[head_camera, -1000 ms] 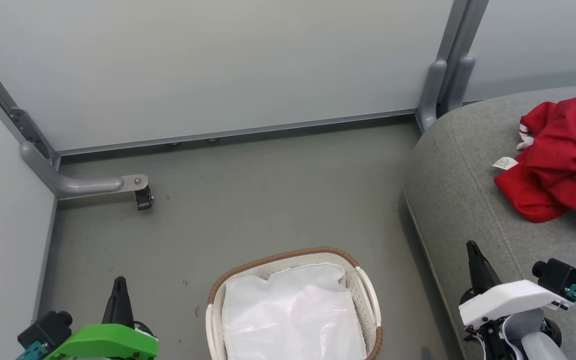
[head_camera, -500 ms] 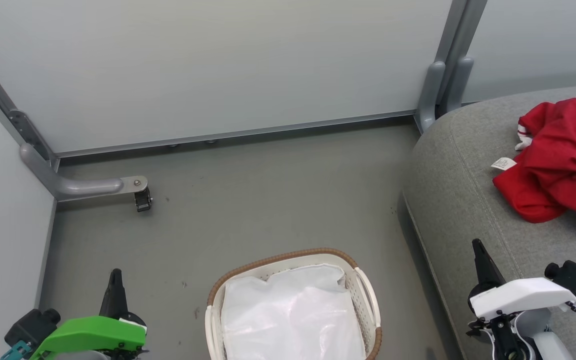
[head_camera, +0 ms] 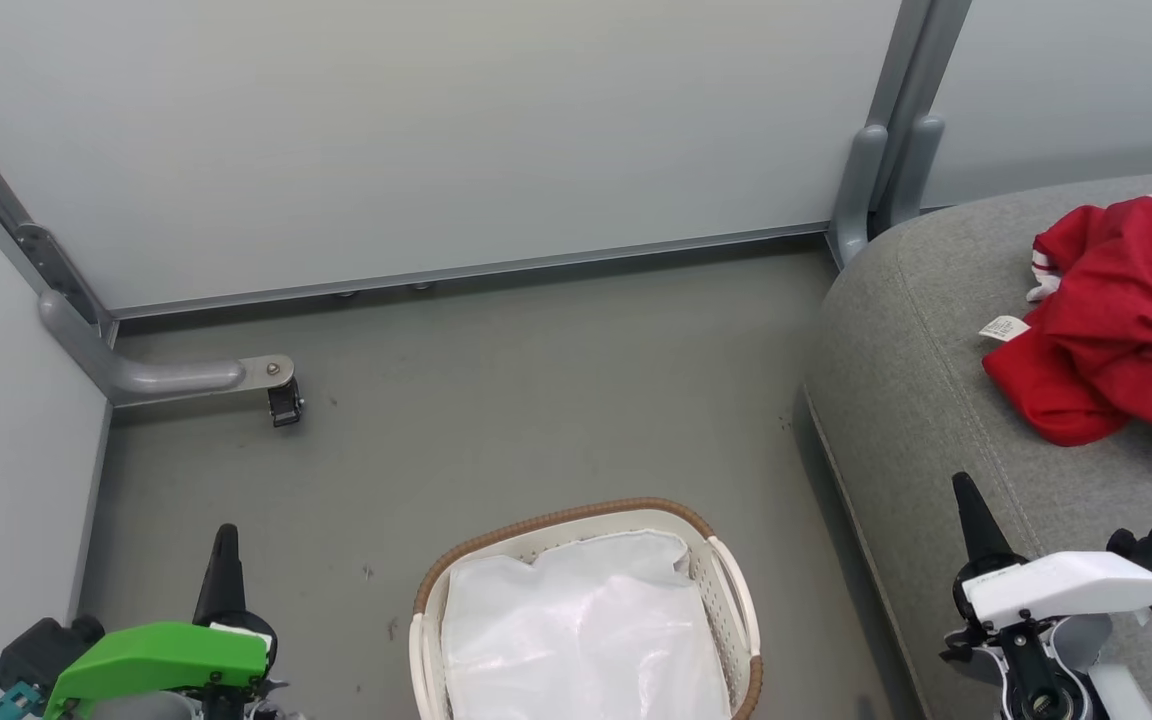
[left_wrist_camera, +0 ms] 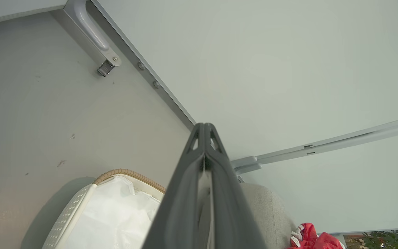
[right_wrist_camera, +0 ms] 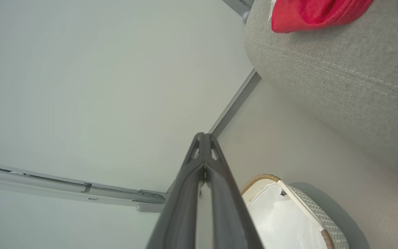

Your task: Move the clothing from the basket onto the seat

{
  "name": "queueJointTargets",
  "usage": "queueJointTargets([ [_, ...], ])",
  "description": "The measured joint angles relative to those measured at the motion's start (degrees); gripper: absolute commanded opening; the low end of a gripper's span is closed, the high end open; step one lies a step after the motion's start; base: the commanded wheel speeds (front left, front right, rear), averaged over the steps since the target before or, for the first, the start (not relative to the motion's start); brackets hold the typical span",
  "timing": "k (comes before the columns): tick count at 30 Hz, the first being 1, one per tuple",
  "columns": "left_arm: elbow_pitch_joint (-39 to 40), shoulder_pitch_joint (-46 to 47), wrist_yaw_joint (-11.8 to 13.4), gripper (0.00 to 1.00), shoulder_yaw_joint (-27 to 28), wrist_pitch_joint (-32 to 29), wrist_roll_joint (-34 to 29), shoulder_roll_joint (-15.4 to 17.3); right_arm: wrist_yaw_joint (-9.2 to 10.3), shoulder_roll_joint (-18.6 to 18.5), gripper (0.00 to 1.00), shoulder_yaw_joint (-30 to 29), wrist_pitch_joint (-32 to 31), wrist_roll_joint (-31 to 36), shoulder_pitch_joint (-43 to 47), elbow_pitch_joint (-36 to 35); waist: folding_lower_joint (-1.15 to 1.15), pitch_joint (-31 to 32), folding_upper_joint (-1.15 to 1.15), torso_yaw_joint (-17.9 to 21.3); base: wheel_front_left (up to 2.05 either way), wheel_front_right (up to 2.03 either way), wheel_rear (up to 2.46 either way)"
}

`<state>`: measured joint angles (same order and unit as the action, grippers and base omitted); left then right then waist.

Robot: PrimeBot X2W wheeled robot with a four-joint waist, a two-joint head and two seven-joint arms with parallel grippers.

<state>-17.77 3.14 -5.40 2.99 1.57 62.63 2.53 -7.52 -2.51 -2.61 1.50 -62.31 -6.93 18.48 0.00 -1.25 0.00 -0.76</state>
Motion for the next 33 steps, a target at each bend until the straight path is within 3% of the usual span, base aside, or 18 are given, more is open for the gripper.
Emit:
queueJointTargets([
  [33,2.08,1.42,-1.12,0.0,2.01,-4.59,16.92,0.07,0.01,-0.1,0.0,-2.22,-4.58,-17.04,0.2,-2.49,0.0,0.54,0.0,0.38,0.0,0.0,0.0],
])
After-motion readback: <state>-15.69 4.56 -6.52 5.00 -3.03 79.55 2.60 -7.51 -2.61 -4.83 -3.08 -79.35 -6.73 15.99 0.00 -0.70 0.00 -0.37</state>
